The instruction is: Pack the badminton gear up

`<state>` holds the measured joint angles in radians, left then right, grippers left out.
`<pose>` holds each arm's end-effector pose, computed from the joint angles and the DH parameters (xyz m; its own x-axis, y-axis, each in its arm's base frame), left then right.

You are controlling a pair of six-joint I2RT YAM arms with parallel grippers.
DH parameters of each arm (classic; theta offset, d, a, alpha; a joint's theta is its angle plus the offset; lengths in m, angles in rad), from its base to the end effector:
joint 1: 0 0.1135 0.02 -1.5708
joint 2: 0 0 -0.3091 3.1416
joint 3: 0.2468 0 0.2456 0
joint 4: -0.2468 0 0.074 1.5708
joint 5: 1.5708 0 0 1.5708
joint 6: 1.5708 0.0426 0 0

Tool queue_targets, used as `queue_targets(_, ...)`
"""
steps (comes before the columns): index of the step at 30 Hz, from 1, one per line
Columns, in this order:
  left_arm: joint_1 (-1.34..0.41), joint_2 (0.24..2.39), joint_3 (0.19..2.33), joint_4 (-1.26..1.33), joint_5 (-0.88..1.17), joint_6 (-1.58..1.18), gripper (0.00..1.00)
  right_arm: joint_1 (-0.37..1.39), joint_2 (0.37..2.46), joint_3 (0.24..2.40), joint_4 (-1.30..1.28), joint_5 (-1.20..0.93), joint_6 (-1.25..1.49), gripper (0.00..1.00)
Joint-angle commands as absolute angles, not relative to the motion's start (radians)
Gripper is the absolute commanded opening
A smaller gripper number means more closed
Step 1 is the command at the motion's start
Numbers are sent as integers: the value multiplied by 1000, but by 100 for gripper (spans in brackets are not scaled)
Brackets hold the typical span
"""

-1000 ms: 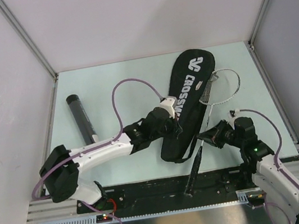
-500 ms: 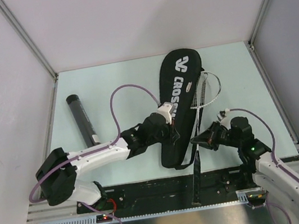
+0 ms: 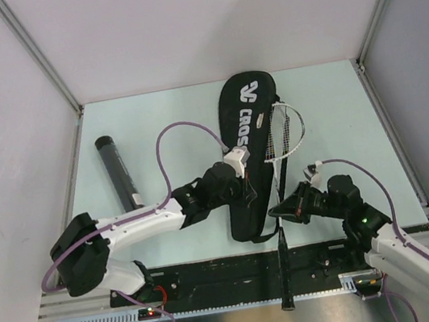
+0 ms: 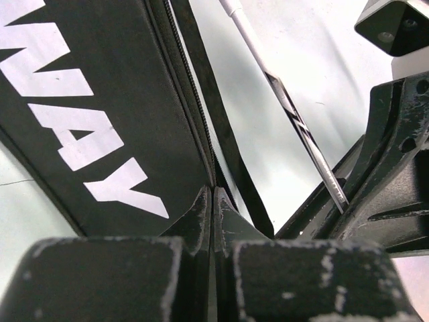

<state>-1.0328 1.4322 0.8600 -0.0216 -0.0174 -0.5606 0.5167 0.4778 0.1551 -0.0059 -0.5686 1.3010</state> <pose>0.1578 -0.2629 0.2759 -0.6954 0.1279 -0.7071 0.5685 0.6999 -0.4324 0.0708 0.0666 0.2015 -0.9031 0.4210 -0.0848 0.0414 0.2818 0.9586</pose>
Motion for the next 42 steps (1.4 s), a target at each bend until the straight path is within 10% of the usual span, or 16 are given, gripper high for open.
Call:
queue_targets(1, -1031, 1378, 852, 34, 29, -563, 0, 546, 516, 177, 124, -560, 1216, 0)
queue_targets(21, -1028, 1257, 720, 76, 146, -513, 0, 466, 1086, 327, 478, -746, 1066, 0)
queue_targets(42, -1029, 1143, 613, 217, 250, -760, 0, 468, 1654, 664, 724, -464, 940, 0)
